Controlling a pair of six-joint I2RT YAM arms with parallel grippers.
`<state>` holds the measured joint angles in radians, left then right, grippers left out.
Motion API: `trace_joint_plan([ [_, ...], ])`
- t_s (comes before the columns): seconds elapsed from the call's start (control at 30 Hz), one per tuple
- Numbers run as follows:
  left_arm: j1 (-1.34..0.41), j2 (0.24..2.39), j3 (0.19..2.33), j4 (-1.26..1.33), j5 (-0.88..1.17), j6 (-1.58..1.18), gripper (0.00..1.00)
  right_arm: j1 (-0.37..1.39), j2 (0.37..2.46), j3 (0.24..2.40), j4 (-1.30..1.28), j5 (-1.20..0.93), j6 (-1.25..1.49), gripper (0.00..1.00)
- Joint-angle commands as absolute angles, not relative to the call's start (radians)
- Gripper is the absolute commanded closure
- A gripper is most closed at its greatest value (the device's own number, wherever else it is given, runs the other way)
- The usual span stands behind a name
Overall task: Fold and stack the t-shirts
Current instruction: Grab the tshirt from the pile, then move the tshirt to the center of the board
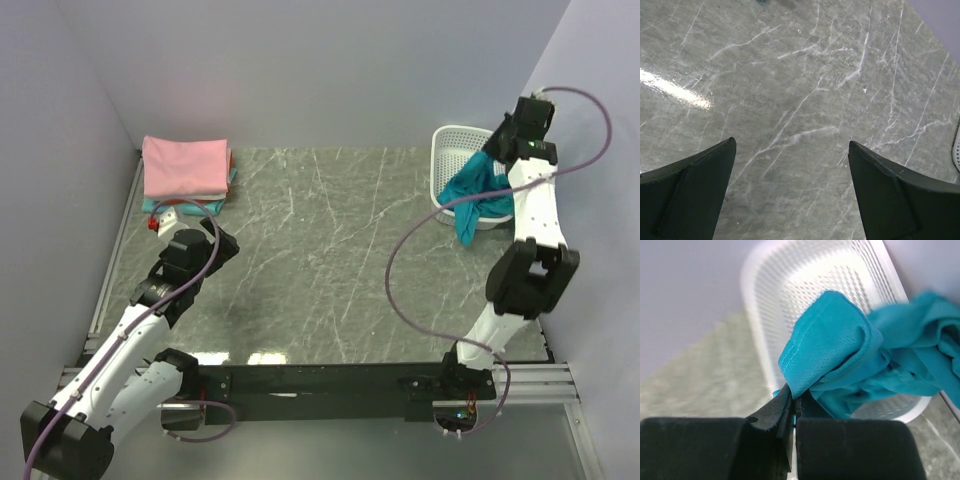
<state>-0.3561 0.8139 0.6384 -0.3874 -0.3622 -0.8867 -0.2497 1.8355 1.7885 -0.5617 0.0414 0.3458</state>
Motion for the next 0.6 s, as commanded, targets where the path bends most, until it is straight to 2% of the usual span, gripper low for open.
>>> trace_joint_plan([
  [0.0,-0.357,0.787,0.683,-0.405,-0.342,-0.907,0.01,-0.195,1.652,1.801,-0.503,-0.031,0.327,1.00],
  [0.3,-0.357,0.720,0.675,-0.408,-0.314,-0.910,0.00,-0.005,1.454,1.971,-0.578,-0.064,0.304,1.00],
  [0.57,-0.357,0.706,0.673,-0.410,-0.298,-0.916,0.01,0.222,1.370,2.088,-0.512,-0.155,0.333,1.00],
])
